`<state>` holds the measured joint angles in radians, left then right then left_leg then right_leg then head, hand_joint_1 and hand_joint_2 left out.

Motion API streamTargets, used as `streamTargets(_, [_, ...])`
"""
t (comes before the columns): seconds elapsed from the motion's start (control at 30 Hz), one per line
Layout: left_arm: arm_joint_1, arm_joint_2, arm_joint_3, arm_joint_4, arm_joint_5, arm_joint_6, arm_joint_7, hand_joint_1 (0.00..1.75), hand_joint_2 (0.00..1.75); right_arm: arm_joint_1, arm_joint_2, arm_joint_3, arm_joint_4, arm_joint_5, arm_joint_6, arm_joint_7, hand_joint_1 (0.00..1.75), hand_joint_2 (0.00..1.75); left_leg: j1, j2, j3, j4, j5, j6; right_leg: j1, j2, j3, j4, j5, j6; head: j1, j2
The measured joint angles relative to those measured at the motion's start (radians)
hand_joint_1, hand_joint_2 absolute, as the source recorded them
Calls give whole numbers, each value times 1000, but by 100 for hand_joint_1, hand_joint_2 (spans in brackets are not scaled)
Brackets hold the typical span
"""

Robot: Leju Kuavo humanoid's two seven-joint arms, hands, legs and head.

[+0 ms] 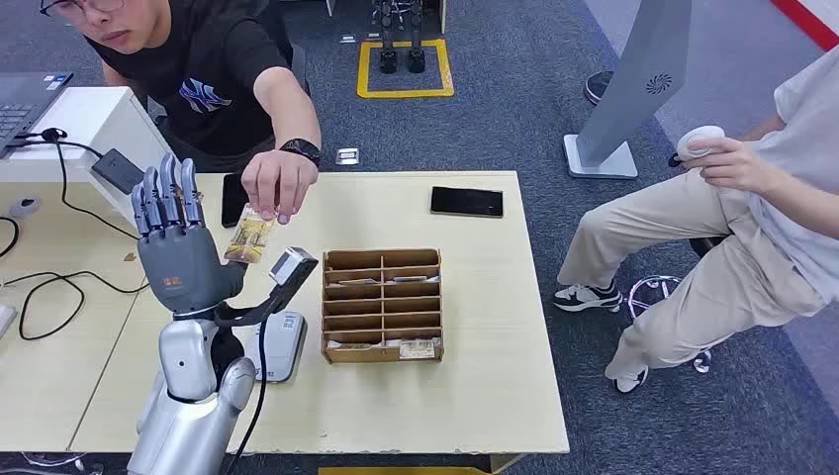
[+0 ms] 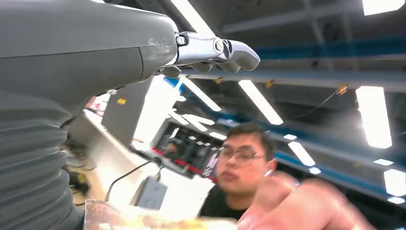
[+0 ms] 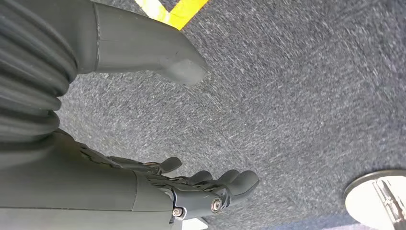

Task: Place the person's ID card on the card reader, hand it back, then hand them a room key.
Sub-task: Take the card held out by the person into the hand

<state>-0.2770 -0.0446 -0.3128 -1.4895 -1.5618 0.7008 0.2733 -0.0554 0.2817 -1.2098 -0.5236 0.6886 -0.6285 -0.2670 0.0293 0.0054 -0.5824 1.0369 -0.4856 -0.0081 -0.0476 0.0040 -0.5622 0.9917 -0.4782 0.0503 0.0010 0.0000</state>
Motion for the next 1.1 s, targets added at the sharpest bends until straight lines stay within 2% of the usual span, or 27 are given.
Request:
streamTargets(0.3, [-78,6,-9,148,0,0,38,0,175,0,-17,1,38,0,1,-10,0,175,0,1,0,0,0,0,0,1,0,0,0,0,0,0])
streamTargets(0.37, [-79,5,-9,162,0,0,34,33,175,-1,-19,1,43,0,1,-11,0,175,0,1,0,0,0,0,0,1,0,0,0,0,0,0])
streamTargets(0.43, [-79,4,-9,173,1,0,24,104,175,-1,-21,1,47,-1,-2,-12,0,175,0,1,0,0,0,0,0,1,0,0,0,0,0,0])
streamTargets(0.5, [-78,2,-9,185,4,0,12,150,175,-1,-23,1,49,-2,-8,-16,0,175,0,1,0,0,0,0,0,1,0,0,0,0,0,0])
streamTargets(0.6, [-71,0,-9,199,10,0,-3,171,175,0,-24,1,50,-3,-14,-18,0,175,0,1,0,0,0,0,0,1,0,0,0,0,0,0])
streamTargets(0.87, [-45,-8,-7,220,29,0,-22,175,175,1,-25,1,50,-3,-16,-16,0,175,0,0,0,0,0,0,0,1,0,0,0,0,0,0])
streamTargets(1.1, [-22,-28,9,206,65,0,-93,175,175,5,-25,0,38,0,-11,-7,0,175,0,1,-1,0,0,0,0,1,0,0,0,0,0,0])
